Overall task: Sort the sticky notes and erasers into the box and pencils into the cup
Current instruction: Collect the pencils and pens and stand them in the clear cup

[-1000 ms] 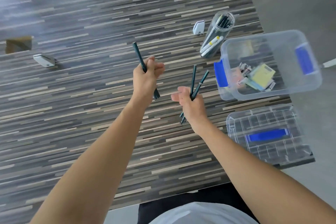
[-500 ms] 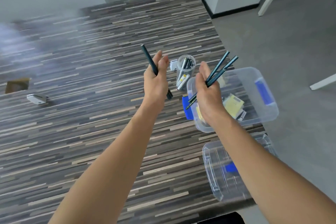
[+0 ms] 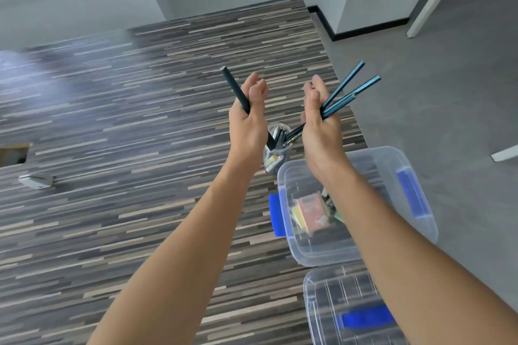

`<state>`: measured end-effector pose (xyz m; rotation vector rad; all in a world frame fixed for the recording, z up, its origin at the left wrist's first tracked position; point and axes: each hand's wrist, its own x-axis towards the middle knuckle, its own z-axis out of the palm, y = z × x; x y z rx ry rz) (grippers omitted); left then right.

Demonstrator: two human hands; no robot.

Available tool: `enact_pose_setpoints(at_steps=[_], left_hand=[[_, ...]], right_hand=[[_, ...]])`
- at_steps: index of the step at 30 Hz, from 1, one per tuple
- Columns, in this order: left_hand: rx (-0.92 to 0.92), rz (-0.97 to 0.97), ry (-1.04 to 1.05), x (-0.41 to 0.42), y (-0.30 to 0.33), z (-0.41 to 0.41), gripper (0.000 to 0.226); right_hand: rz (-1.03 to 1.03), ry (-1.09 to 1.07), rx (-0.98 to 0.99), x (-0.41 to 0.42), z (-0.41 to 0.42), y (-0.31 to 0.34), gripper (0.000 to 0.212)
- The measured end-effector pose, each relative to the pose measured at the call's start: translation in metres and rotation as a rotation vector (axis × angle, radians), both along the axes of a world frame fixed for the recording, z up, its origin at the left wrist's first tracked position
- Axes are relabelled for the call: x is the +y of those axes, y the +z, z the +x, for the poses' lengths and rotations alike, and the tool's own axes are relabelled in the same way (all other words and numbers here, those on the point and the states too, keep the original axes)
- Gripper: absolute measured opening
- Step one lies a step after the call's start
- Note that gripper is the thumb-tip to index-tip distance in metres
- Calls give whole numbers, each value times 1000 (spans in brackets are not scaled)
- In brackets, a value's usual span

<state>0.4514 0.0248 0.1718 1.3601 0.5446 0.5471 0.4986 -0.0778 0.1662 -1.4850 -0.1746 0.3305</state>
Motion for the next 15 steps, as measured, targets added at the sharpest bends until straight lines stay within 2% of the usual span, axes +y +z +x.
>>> enact_pose_setpoints(at_steps=[6,15], left_hand=[[26,17,1,9,-24,14,46],[52,103,-60,10,-50,19,49]], right_hand=[[9,38,22,15,19,-20,49],[-110,86,-17,19,24,-43,38]])
